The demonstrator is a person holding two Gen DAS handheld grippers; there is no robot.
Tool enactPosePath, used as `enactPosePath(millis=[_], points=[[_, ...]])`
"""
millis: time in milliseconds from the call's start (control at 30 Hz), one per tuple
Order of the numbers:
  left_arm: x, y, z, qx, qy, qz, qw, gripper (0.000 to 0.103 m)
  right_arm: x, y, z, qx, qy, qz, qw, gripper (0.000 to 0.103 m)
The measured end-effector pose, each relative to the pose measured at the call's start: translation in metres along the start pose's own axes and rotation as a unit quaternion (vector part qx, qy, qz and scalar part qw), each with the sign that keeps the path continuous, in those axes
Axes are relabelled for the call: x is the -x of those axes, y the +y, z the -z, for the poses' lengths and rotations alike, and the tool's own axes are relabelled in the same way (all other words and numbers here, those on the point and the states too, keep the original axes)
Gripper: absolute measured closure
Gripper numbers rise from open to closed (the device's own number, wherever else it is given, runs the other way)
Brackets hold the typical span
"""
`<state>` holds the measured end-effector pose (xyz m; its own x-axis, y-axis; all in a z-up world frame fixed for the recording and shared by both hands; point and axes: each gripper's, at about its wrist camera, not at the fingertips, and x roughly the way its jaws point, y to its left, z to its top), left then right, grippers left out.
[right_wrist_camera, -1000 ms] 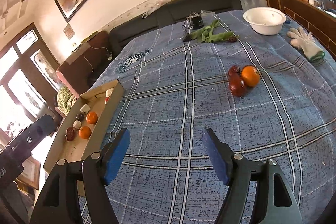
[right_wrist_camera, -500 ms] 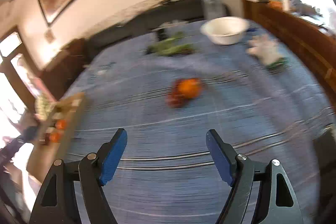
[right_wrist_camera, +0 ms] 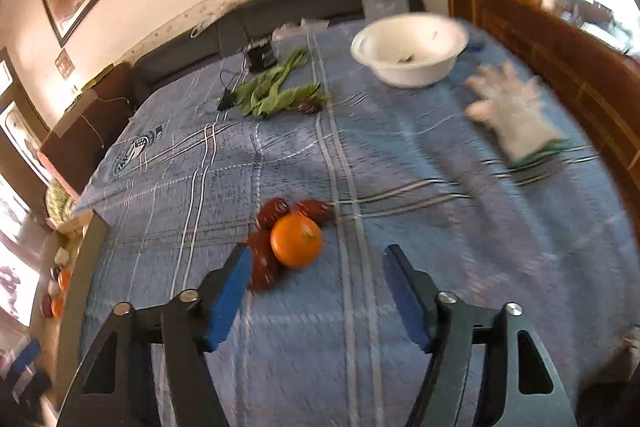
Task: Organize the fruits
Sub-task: 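Move both open tools back over the remaining dates and orange, then grasp the large red date with the left tool while the right tool grasps the last orange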
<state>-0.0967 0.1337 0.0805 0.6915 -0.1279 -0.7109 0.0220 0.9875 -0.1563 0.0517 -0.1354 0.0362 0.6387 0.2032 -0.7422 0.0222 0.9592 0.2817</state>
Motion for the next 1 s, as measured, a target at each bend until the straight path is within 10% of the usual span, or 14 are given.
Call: enactPosePath(millis=[267, 400, 1000], points=[[-0.01, 0.005, 0.001, 0.011, 0.014, -0.005, 0.9998, 0.013, -0.04, 0.01, -0.001, -0.013, 0.046, -0.069, 0.996, 0.045], [-0.017, 0.005, 0.001, 0.015, 0.022, 0.003, 0.9996, 0.013, -0.015, 0.013, 0.007, -0.012, 0.04, -0.169, 0.985, 0.045], [-0.042, -0.023, 0.006, -0.015, 0.049, 0.035, 0.9981, 0.014, -0.043, 0.037, 0.011, 0.063, 0.031, -0.022, 0.997, 0.047]])
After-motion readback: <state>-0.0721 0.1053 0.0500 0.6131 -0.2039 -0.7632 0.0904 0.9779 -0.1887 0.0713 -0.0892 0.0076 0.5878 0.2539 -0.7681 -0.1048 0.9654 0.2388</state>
